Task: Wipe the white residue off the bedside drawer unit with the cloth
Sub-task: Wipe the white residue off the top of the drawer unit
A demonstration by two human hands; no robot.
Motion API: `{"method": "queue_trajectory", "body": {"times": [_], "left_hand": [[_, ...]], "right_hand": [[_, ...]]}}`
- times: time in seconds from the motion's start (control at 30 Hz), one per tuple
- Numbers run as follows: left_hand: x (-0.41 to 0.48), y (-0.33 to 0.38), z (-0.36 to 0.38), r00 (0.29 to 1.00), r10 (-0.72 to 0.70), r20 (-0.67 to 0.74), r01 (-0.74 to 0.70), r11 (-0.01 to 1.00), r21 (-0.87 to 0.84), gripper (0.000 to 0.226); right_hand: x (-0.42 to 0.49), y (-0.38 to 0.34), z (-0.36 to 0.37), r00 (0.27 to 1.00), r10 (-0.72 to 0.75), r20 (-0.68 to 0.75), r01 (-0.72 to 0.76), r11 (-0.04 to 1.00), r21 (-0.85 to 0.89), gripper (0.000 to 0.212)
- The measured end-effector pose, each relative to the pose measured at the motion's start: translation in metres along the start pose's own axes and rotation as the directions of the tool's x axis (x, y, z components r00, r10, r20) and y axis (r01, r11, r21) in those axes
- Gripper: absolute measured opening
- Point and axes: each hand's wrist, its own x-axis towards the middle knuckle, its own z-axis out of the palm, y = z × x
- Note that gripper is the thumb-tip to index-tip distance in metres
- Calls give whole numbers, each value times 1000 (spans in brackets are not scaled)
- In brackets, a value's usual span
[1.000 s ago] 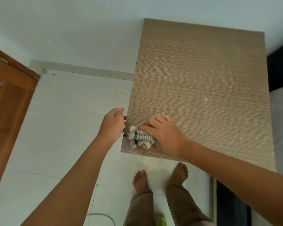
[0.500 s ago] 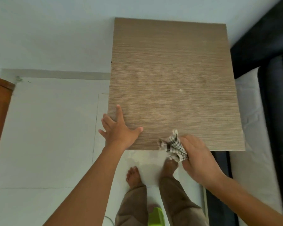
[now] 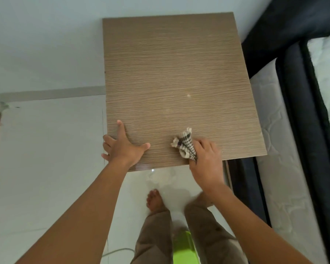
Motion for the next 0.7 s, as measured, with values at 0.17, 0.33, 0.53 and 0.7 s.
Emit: {"method": "queue_trajectory", "body": {"times": [0.17, 0.33, 0.53, 0.7], "left_hand": [[2, 0, 0, 1000, -11, -2, 11, 1000, 4, 120], [3, -1, 2, 1000, -6, -15, 7, 1000, 8, 121], [4, -1, 3, 1000, -12, -3, 12, 1000, 18, 121], [5, -1, 2, 1000, -29, 9, 29, 1000, 6, 124]], "right_hand": [[-57, -18, 10, 988, -122, 99, 102, 977, 186, 42], [-57, -24, -24, 998, -47, 47, 28, 939, 343, 37], [36, 24, -66, 977, 134, -168, -96, 971, 218, 15], [51, 74, -58, 955, 257, -151, -277, 951, -137, 16]]}}
